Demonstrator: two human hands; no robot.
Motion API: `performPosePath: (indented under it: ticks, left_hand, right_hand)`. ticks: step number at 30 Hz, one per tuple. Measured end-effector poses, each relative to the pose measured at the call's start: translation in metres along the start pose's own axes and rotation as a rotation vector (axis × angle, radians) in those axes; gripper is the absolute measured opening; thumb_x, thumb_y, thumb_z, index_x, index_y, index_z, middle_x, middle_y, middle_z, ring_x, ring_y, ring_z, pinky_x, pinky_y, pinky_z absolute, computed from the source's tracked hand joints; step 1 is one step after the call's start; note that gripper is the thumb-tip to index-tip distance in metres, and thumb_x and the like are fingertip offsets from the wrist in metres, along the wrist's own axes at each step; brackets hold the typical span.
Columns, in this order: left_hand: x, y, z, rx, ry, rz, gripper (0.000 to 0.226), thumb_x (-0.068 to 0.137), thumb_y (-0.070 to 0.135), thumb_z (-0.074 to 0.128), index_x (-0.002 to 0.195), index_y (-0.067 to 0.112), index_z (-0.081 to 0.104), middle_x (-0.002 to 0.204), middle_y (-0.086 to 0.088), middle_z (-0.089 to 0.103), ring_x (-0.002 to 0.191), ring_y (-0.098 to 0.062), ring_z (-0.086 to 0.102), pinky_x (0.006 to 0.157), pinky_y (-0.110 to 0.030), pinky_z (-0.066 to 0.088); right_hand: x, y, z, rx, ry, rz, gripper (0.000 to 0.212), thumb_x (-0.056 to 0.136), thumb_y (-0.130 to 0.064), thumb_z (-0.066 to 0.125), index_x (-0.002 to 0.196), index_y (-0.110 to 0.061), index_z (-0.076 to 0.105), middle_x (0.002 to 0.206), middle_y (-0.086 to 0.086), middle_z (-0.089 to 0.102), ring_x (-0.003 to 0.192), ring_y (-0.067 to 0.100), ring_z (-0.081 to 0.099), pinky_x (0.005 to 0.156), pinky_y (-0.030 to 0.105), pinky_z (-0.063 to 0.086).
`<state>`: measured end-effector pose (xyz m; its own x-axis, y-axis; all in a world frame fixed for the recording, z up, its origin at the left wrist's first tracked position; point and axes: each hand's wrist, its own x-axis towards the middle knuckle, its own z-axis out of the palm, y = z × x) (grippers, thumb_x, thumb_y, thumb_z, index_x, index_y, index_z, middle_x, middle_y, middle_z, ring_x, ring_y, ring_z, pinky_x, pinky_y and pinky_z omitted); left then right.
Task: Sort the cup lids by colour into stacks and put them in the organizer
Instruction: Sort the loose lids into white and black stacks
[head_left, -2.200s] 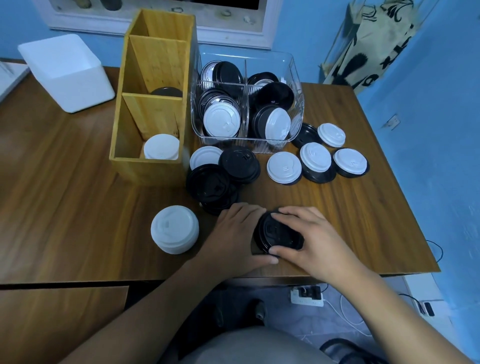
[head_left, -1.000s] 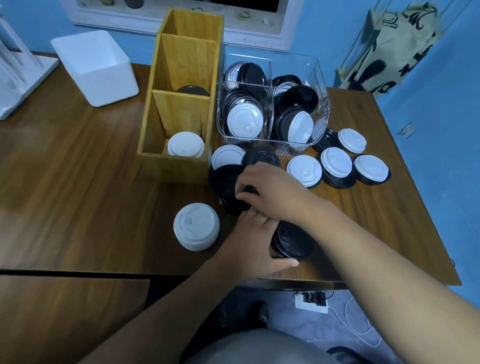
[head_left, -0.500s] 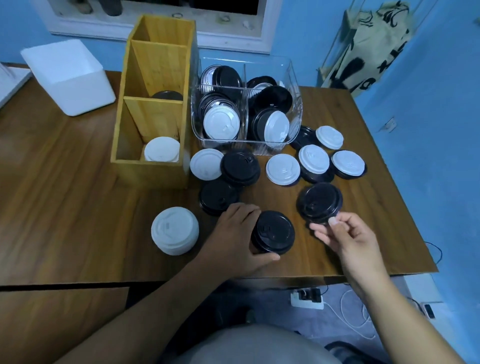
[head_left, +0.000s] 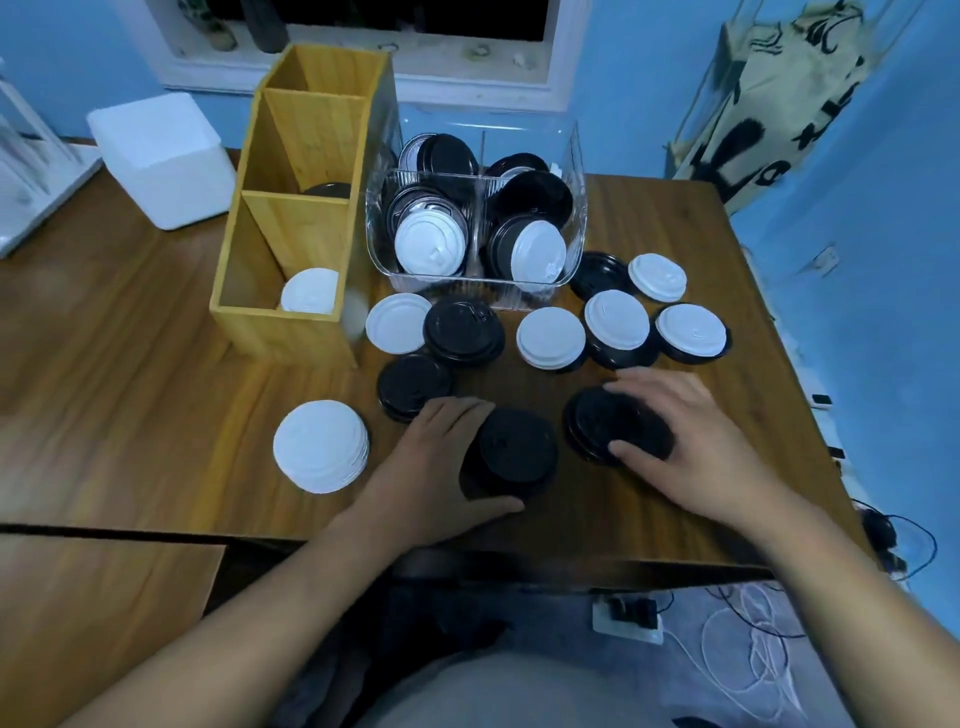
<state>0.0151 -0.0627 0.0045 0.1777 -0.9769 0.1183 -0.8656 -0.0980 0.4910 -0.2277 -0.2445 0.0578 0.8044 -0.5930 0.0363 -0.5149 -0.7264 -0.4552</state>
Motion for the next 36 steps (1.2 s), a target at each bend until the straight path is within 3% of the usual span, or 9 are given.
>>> performPosePath:
  ticks: [2,5,9,13,16,23,27,33,36]
  left_hand:
    - [-0.002,0.000,-0.001,-0.036,0.004,-0.002,0.102,0.074,0.073,0.073,0.153,0.017,0.040,0.150,0.003,0.043,0.141,-0.011,0.034,0.118,-0.021,0.023]
    - [-0.002,0.001,-0.003,-0.088,0.018,-0.007,0.095,0.075,0.064,0.078,0.152,0.020,0.043,0.145,0.006,0.046,0.138,-0.009,0.038,0.116,-0.019,0.028]
    - [0.000,0.000,-0.003,-0.121,0.021,-0.016,0.092,0.073,0.064,0.081,0.147,0.022,0.048,0.136,0.006,0.053,0.130,-0.010,0.044,0.112,-0.028,0.037]
    - [-0.001,-0.002,-0.004,-0.153,0.025,-0.026,0.093,0.071,0.063,0.083,0.147,0.022,0.048,0.136,0.005,0.054,0.130,-0.011,0.046,0.111,-0.031,0.040]
    - [0.000,0.000,-0.005,-0.160,0.027,-0.043,0.095,0.069,0.061,0.085,0.147,0.022,0.047,0.138,0.007,0.053,0.130,-0.009,0.045,0.111,-0.031,0.040]
    - [0.000,0.001,-0.005,-0.189,0.023,-0.074,0.106,0.065,0.057,0.090,0.152,0.022,0.040,0.138,0.010,0.054,0.130,-0.005,0.044,0.109,-0.021,0.035]
    - [0.000,-0.002,-0.002,-0.181,0.028,-0.049,0.105,0.066,0.060,0.088,0.151,0.021,0.042,0.139,0.009,0.054,0.132,-0.006,0.043,0.111,-0.025,0.036]
    - [0.000,-0.004,-0.002,-0.110,0.018,0.013,0.098,0.068,0.066,0.083,0.148,0.021,0.047,0.149,0.011,0.047,0.138,-0.006,0.037,0.116,-0.018,0.025]
    - [-0.001,-0.003,-0.003,-0.112,0.014,0.019,0.099,0.069,0.070,0.080,0.148,0.019,0.047,0.151,0.010,0.045,0.140,-0.007,0.037,0.119,-0.025,0.028]
  right_hand:
    - [0.016,0.006,-0.002,-0.033,-0.143,-0.023,0.063,0.085,-0.045,0.075,0.142,-0.035,0.051,0.150,-0.013,0.044,0.140,0.010,0.033,0.111,0.027,0.028]
    - [0.025,0.008,0.000,-0.071,-0.206,-0.020,0.063,0.085,-0.050,0.072,0.142,-0.037,0.049,0.151,-0.012,0.045,0.139,0.009,0.037,0.113,0.030,0.034]
    - [0.019,0.006,-0.001,-0.128,-0.120,-0.018,0.067,0.080,-0.056,0.072,0.140,-0.031,0.054,0.139,-0.013,0.057,0.129,0.010,0.049,0.103,0.024,0.038]
    - [0.016,-0.015,-0.003,0.006,0.051,0.061,0.061,0.076,-0.054,0.077,0.131,-0.037,0.058,0.116,-0.020,0.058,0.105,0.001,0.053,0.089,0.020,0.044]
    - [0.021,-0.047,0.006,0.096,0.110,-0.032,0.056,0.077,-0.054,0.076,0.128,-0.035,0.059,0.118,-0.020,0.062,0.107,0.001,0.056,0.090,0.023,0.047]
    - [0.029,-0.067,0.048,0.004,-0.020,-0.151,0.063,0.080,-0.055,0.073,0.134,-0.025,0.059,0.131,-0.009,0.060,0.121,0.012,0.049,0.098,0.022,0.036]
    - [0.030,-0.066,0.053,-0.025,-0.052,-0.165,0.067,0.082,-0.057,0.070,0.140,-0.028,0.056,0.133,-0.012,0.052,0.121,0.007,0.041,0.098,0.018,0.030]
    - [0.033,-0.069,0.051,0.002,-0.149,-0.149,0.071,0.083,-0.059,0.069,0.145,-0.034,0.049,0.131,-0.018,0.043,0.121,0.006,0.034,0.102,0.025,0.037]
    - [0.036,-0.072,0.049,-0.015,-0.192,-0.148,0.071,0.082,-0.061,0.069,0.145,-0.036,0.048,0.128,-0.021,0.041,0.120,0.005,0.034,0.098,0.024,0.038]
